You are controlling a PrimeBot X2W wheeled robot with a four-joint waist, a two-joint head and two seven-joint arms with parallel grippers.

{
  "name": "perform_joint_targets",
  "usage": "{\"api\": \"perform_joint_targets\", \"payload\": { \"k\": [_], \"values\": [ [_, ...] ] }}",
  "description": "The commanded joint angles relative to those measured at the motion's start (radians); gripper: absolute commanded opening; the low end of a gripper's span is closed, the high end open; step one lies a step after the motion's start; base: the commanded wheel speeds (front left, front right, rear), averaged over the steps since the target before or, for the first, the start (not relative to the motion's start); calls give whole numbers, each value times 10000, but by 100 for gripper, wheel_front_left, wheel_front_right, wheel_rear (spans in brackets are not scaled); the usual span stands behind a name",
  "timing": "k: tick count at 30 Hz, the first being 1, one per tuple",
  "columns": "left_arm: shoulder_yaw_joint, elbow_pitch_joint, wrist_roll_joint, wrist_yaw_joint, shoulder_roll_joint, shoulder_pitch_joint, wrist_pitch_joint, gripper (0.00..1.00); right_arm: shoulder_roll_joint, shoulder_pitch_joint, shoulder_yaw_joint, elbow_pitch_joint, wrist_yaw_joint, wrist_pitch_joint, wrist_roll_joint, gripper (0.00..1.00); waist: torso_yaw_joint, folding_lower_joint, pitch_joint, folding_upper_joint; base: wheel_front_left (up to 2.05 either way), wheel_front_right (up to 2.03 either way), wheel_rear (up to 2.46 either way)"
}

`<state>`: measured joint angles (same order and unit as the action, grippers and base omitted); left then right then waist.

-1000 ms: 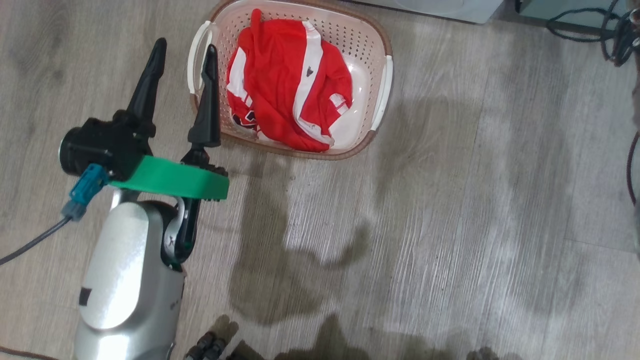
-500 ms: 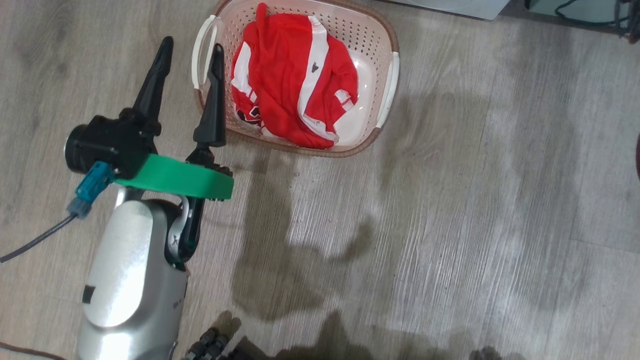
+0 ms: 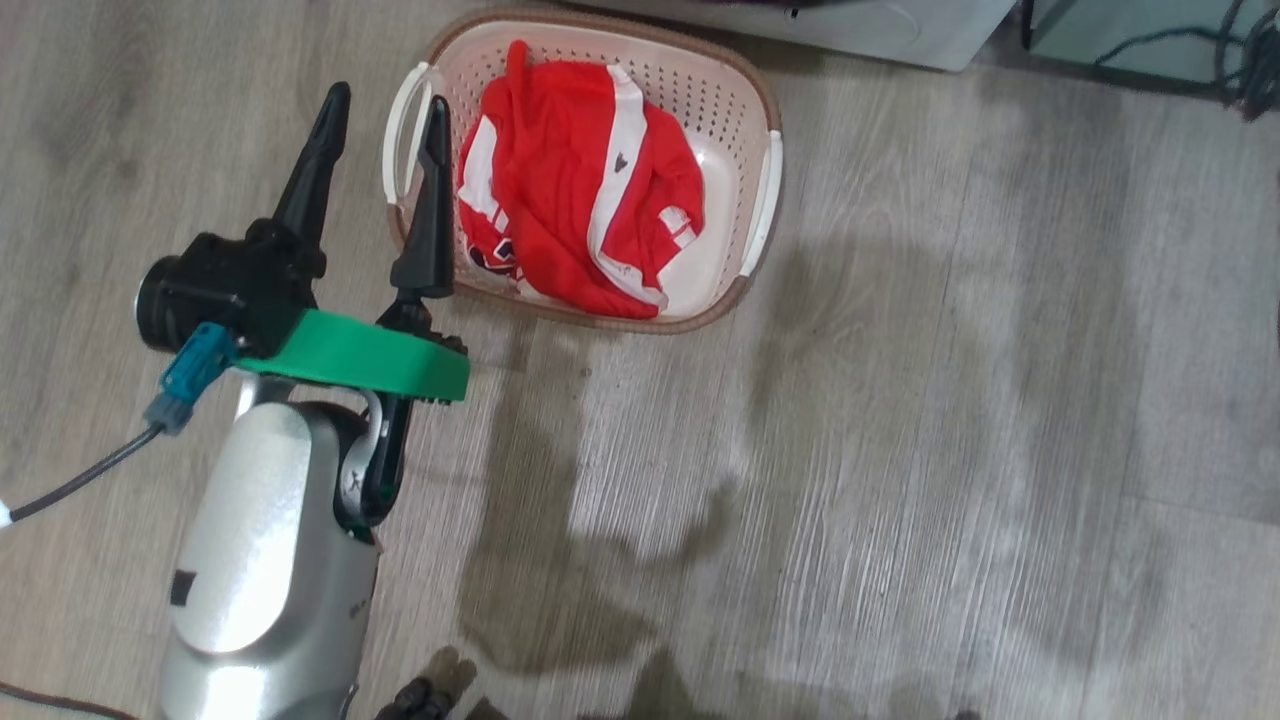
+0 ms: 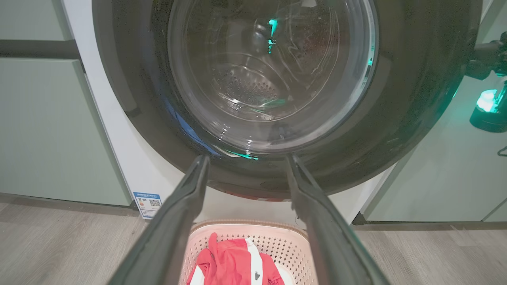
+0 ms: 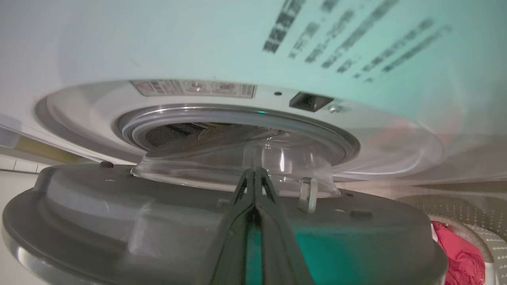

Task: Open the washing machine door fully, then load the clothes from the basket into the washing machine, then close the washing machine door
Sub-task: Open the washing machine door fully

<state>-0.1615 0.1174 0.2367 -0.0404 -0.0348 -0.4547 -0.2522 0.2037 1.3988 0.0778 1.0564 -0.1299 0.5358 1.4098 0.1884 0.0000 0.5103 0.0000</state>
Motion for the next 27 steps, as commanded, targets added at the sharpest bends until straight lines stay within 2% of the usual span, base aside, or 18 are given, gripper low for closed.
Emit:
{"api": "perform_joint_targets", "payload": {
  "k": [1, 9, 16, 27],
  "values": [
    [258, -253, 36, 61, -155, -48, -95, 100, -328, -117, 134, -519, -8, 316, 105, 0, -20, 0, -118, 0, 0, 0, 0],
    [273, 17, -104, 62, -155, 244, -95, 100, -391, -1475, 61, -1661, -8, 1434, 636, 0, 18, 0, -672, 0, 0, 0, 0],
    [292, 298, -181, 154, -155, 615, -95, 100, -565, -3258, 120, -2968, -8, 2293, 1048, 0, 242, 0, -1336, 0, 0, 0, 0],
    [423, 350, -21, 457, -155, 1379, -95, 100, -965, -5826, 471, -4898, -8, 2937, 1302, 0, 901, 0, -2226, 0, 0, 0, 0]
  ]
}}
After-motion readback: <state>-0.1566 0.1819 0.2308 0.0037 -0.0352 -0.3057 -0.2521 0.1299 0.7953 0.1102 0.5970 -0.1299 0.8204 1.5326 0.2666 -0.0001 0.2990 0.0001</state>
